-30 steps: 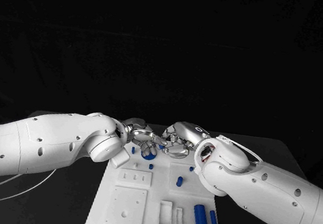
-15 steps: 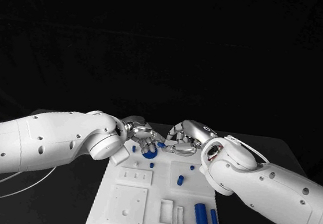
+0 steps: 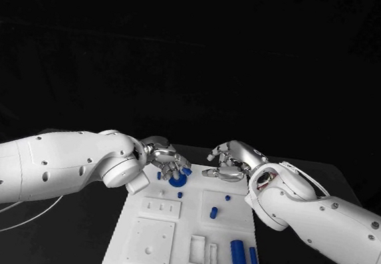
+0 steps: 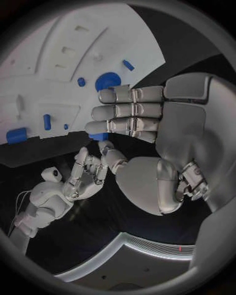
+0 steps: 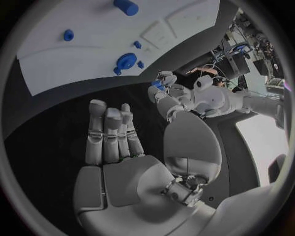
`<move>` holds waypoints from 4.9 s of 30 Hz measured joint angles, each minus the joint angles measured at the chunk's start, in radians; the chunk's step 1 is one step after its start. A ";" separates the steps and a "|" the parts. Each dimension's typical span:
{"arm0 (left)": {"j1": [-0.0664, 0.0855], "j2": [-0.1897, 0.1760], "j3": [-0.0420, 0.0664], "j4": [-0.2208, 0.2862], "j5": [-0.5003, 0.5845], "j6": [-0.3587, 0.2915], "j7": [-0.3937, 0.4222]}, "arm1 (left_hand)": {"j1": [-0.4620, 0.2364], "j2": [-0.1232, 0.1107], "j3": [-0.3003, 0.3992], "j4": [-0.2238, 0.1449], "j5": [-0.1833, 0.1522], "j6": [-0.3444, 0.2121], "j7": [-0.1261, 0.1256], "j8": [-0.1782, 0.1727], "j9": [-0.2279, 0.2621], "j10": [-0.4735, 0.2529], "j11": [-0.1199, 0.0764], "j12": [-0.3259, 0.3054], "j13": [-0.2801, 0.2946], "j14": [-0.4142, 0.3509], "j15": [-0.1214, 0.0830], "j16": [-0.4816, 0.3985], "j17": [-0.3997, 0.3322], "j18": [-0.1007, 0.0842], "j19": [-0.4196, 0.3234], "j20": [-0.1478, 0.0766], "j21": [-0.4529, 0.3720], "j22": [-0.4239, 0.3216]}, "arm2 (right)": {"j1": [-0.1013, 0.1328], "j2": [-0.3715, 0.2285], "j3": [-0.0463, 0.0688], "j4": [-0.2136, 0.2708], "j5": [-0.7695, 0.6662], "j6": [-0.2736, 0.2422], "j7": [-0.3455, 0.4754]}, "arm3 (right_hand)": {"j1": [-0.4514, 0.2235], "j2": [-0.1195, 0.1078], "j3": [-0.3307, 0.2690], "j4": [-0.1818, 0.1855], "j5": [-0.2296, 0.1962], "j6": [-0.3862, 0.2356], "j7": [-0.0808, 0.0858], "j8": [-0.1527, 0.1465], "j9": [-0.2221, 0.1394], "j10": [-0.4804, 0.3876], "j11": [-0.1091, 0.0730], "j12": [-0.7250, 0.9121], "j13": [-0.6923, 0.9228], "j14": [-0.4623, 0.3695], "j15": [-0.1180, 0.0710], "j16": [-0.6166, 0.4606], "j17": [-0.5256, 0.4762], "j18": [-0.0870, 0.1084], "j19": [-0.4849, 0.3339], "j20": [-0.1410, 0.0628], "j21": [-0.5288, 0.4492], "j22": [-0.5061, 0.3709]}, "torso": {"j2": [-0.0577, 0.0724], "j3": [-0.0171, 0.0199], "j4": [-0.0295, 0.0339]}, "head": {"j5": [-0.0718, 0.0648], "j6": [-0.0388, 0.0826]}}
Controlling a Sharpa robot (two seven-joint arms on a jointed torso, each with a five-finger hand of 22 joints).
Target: Assemble the parts on the task board
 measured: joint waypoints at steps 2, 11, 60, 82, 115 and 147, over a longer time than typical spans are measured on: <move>0.000 0.000 0.000 0.001 -0.005 0.000 0.000 | -0.001 -0.001 0.001 -0.002 0.000 0.000 0.000 0.000 0.000 0.000 0.000 0.000 0.000 0.000 0.000 0.000 0.000 0.000 0.000 0.000 0.000 0.000 | 0.000 -0.003 0.000 0.003 0.005 -0.003 0.004 | 0.000 0.000 0.000 0.000 0.003 0.000 0.000 0.000 0.000 0.000 0.000 0.000 -0.001 0.000 0.000 0.000 -0.001 0.000 0.003 0.003 0.000 0.000 | 0.000 0.0000 0.0006 | 0.000 0.000; 0.000 -0.038 -0.019 0.035 -0.091 -0.017 0.002 | 0.012 -0.014 -0.010 -0.018 0.000 0.003 0.001 -0.006 0.014 0.000 -0.007 0.010 0.009 0.002 -0.002 0.009 -0.001 0.000 0.000 0.000 0.012 0.000 | 0.000 -0.048 0.000 -0.014 0.044 -0.035 0.025 | -0.004 0.004 -0.010 0.024 0.059 -0.001 0.000 0.000 0.000 0.000 0.000 0.012 -0.016 0.003 -0.003 0.000 -0.006 0.000 0.007 0.007 -0.004 0.000 | 0.000 0.0001 0.0027 | 0.007 -0.005; -0.117 -0.101 -0.084 0.156 -0.604 -0.247 -0.091 | 0.050 -0.076 0.008 -0.001 0.017 0.050 -0.015 -0.093 0.088 0.019 -0.042 0.535 0.278 0.048 -0.063 0.383 0.072 0.015 0.099 -0.035 0.281 0.000 | 0.000 -0.138 0.003 -0.024 0.184 -0.083 0.070 | -0.004 0.004 -0.018 0.038 0.131 -0.001 0.005 0.008 0.002 0.000 0.000 0.023 -0.040 0.003 -0.003 0.000 -0.012 0.000 0.005 0.009 -0.008 0.002 | 0.000 0.0023 0.0035 | 0.032 -0.064; -0.126 -0.094 -0.084 0.140 -0.639 -0.207 -0.114 | 0.051 -0.086 0.008 -0.001 0.013 0.059 -0.010 -0.087 0.102 0.019 -0.042 0.569 0.283 0.050 -0.065 0.407 0.065 0.022 0.102 -0.037 0.290 0.000 | 0.000 -0.137 0.003 -0.025 0.186 -0.081 0.070 | -0.008 0.008 -0.021 0.040 0.147 0.001 0.003 0.008 0.001 -0.003 -0.004 0.027 -0.046 -0.001 -0.006 0.000 -0.013 0.000 0.005 0.009 -0.012 0.003 | 0.000 0.0012 0.0054 | 0.027 -0.076; -0.131 -0.102 -0.078 0.157 -0.642 -0.161 -0.113 | 0.054 -0.114 0.003 -0.009 0.052 0.071 -0.017 -0.066 0.139 0.019 -0.042 0.613 0.275 0.057 -0.072 0.438 0.044 0.023 0.107 -0.039 0.303 0.001 | -0.001 -0.140 0.003 -0.027 0.196 -0.079 0.070 | -0.016 0.016 -0.026 0.057 0.185 0.004 0.003 0.012 0.001 -0.003 -0.004 0.036 -0.057 -0.001 -0.006 0.005 -0.016 0.000 0.005 0.009 -0.016 0.002 | -0.001 0.0013 0.0062 | 0.019 -0.081; -0.138 -0.118 -0.085 0.147 -0.310 -0.337 -0.048 | 0.030 -0.100 0.010 -0.004 0.062 0.072 -0.018 -0.064 0.144 0.016 -0.045 0.626 0.262 0.054 -0.075 0.449 0.031 0.029 0.107 -0.039 0.303 0.000 | -0.003 -0.142 0.003 -0.028 0.206 -0.076 0.078 | -0.016 0.016 -0.029 0.060 0.193 0.002 0.004 0.012 0.001 -0.003 -0.004 0.039 -0.061 -0.001 -0.006 0.005 -0.016 0.000 0.005 0.009 -0.016 0.002 | -0.001 0.0019 0.0063 | 0.016 -0.072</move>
